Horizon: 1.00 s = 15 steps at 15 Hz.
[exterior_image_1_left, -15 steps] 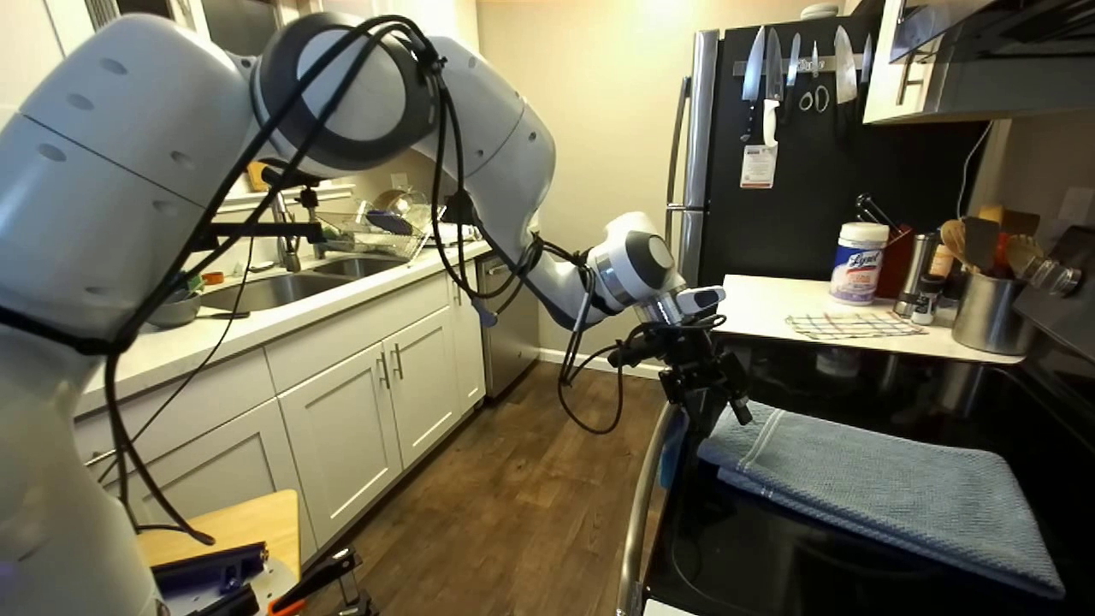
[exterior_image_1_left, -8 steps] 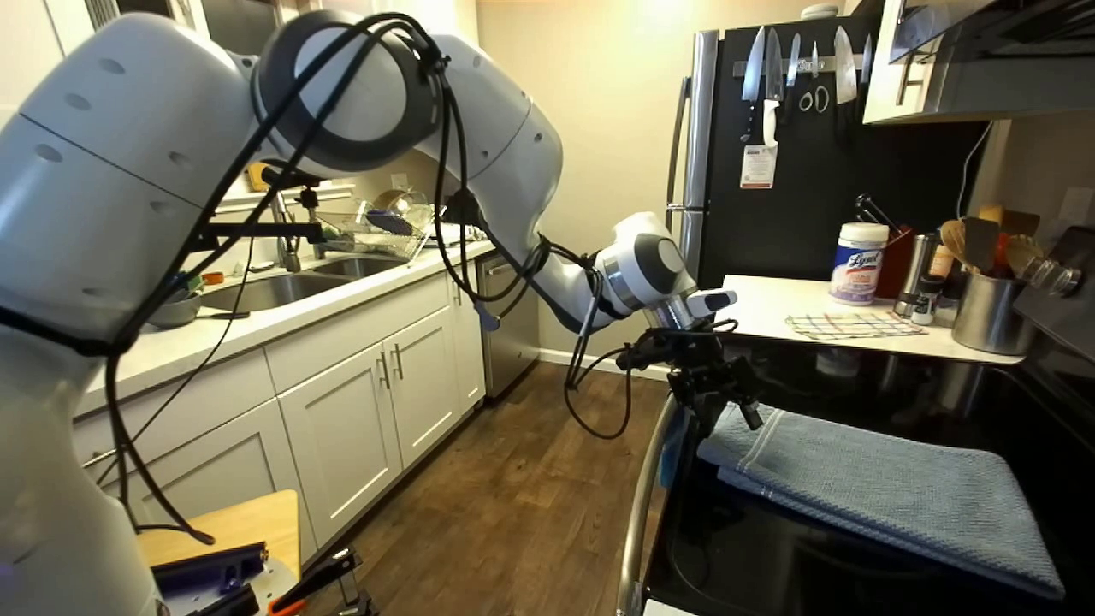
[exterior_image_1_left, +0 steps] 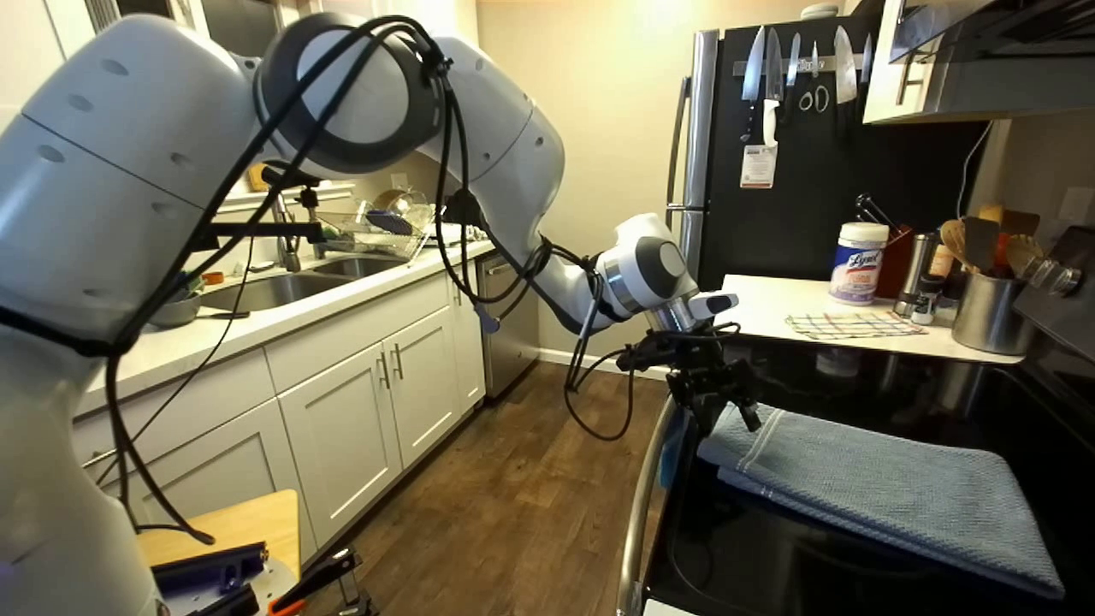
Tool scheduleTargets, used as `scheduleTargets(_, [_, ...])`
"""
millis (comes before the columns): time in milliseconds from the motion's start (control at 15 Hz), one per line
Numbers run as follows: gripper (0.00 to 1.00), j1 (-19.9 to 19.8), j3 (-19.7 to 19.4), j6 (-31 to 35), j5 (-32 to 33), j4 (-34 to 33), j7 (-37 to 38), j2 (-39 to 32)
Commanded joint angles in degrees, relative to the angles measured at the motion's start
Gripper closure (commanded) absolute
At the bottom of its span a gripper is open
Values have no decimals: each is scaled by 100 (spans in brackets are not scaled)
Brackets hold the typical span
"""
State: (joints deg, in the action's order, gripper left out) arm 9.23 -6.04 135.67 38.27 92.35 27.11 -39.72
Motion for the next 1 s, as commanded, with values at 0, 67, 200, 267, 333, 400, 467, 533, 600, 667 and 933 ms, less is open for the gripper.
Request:
scheduleTargets(0, [0,-13,51,414,-135,216,-510,130])
scheduleTargets(67, [0,9,54,479,-99,238,-643,141])
scheduleTargets(200, [0,55,46,491,-41,225,-931,130])
scheduleTargets(267, [0,51,53,486,-55,210,-1066,121])
scheduleTargets(333, [0,54,51,489,-58,202,-1160,114])
scheduleTargets(400, [0,41,66,488,-76,198,-1280,109])
scheduleTargets(467, [0,26,80,488,-92,200,-1386,108])
scheduleTargets(533, [0,10,87,495,-102,207,-1471,106])
scheduleTargets(600, [0,-20,100,516,-122,221,-1563,108])
scheduleTargets(667, [0,-43,106,529,-136,232,-1633,107])
scheduleTargets(933, [0,-136,96,492,-202,210,-1781,48])
